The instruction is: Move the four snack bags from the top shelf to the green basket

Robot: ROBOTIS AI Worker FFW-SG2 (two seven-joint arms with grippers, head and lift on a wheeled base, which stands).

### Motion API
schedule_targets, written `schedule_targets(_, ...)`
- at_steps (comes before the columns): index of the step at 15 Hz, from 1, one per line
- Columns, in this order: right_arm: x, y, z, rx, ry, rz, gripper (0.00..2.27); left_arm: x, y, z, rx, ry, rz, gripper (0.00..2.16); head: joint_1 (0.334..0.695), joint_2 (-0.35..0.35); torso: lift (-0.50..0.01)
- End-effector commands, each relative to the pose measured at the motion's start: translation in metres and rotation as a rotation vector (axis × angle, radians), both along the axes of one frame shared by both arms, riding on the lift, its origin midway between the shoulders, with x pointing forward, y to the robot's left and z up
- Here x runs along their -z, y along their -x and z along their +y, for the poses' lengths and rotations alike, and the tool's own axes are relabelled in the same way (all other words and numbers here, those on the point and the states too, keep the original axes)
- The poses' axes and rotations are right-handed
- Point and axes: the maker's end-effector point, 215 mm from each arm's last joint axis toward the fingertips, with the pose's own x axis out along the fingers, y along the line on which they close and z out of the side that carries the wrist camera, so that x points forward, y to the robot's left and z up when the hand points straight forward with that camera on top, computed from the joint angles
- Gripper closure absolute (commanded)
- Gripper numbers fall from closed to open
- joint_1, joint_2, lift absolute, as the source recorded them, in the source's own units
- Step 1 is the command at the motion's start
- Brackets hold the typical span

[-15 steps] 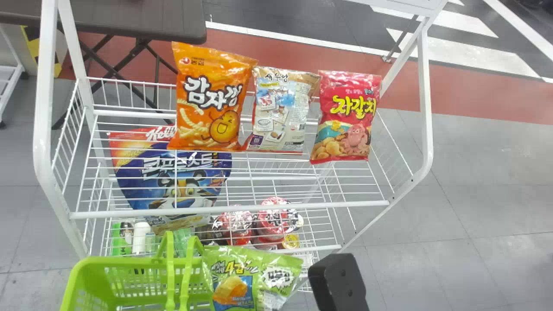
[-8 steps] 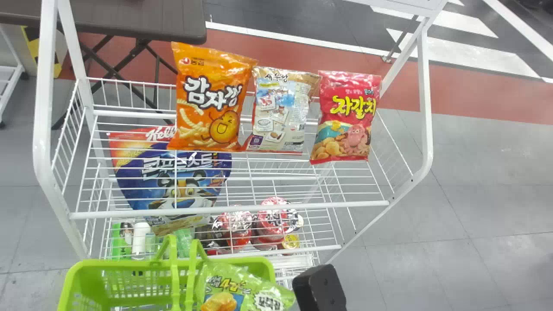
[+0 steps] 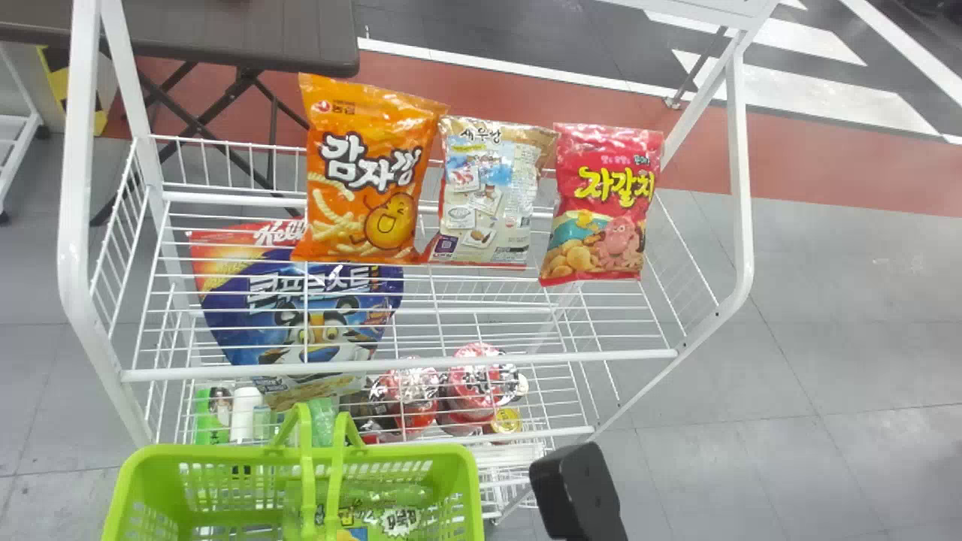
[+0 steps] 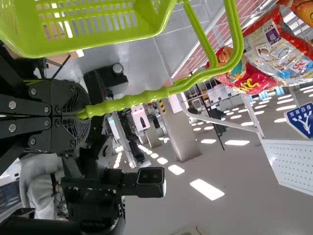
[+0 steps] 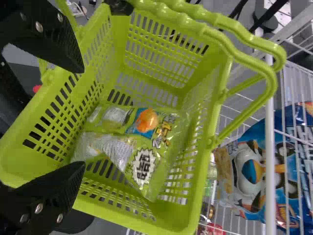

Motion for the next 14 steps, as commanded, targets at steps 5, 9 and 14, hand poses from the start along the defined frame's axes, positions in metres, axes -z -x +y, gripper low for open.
schedule_targets(5,-0.022,-0.188,-0.035,0.227,0.042,-0.46,0.07,0.001,-0.002,-0.005,0.011,-0.004,-0.004,1.22,0.695,-0.334,0.0)
schedule_targets(9,-0.085,-0.306,-0.015,0.292,-0.081,-0.839,0.09,0.004,-0.003,-0.006,0.017,-0.011,-0.003,1.22,0.695,-0.269,0.0)
schedule_targets(14,-0.088,-0.378,0.022,0.317,0.005,-1.005,0.13,0.003,-0.003,-0.001,0.042,-0.003,-0.005,1.22,0.695,-0.163,0.0)
